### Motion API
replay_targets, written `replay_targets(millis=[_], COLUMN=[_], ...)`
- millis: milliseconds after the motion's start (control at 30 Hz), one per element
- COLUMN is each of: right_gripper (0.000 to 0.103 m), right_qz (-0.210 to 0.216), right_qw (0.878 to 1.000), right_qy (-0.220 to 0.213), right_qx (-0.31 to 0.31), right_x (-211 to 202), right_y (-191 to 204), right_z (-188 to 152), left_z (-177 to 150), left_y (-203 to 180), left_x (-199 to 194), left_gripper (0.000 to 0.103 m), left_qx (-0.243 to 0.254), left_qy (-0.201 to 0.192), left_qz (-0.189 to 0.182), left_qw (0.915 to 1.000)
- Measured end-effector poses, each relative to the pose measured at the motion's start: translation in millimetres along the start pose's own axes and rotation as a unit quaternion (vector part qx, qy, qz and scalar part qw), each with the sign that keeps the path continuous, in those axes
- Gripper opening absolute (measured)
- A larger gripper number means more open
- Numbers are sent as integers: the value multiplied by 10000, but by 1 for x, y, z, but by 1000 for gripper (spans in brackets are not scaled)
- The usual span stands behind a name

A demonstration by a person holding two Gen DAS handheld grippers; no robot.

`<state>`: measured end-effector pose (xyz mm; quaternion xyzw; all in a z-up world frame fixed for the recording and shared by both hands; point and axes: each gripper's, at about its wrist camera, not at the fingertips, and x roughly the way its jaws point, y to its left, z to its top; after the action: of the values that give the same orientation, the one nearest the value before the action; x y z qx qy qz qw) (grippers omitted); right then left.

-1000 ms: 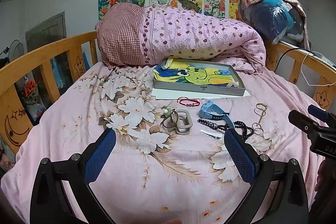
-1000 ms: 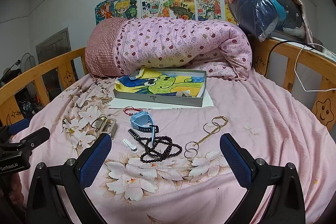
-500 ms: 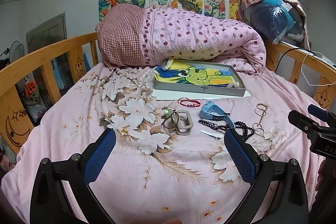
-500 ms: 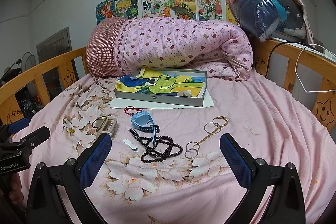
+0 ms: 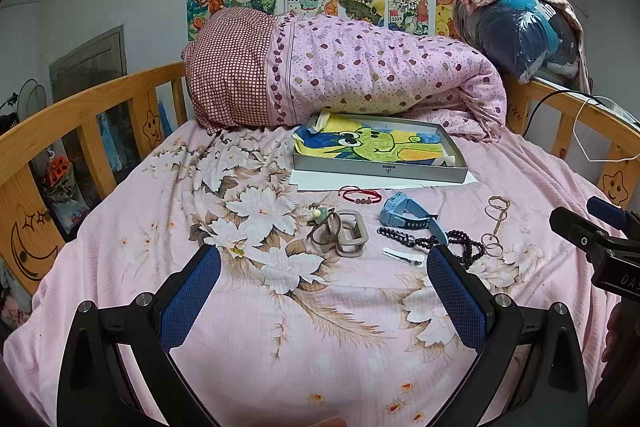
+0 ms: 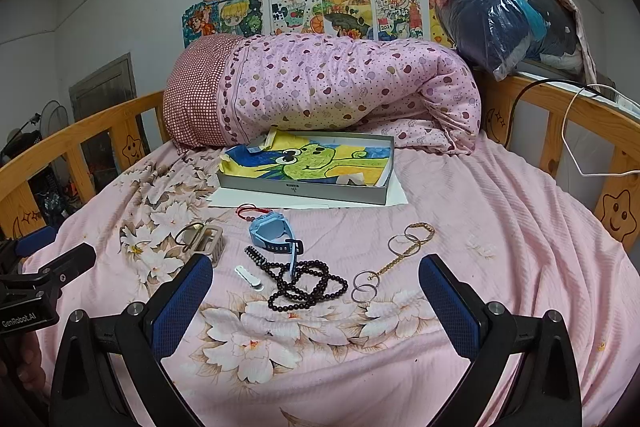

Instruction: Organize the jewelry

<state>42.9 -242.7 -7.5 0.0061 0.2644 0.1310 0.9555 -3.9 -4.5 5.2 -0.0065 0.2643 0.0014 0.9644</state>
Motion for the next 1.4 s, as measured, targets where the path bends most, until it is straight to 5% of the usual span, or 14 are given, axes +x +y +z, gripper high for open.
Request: replay_targets(millis=[967,1400], right_gripper=[103,103], right_qz=[2,166], right_qw=[10000,9945], right_qy=[18,708], right_qx=[32,755], right_x=[1,16], right_y=[-1,-36], right_z=[0,7], left_z=[1,1], left_y=[-2,19], left_x=[1,35], left_gripper=[101,101], left_qx=[8,-627], left_qy=[31,1030], left_qz=[-10,-591], left_qw=[10000,9909])
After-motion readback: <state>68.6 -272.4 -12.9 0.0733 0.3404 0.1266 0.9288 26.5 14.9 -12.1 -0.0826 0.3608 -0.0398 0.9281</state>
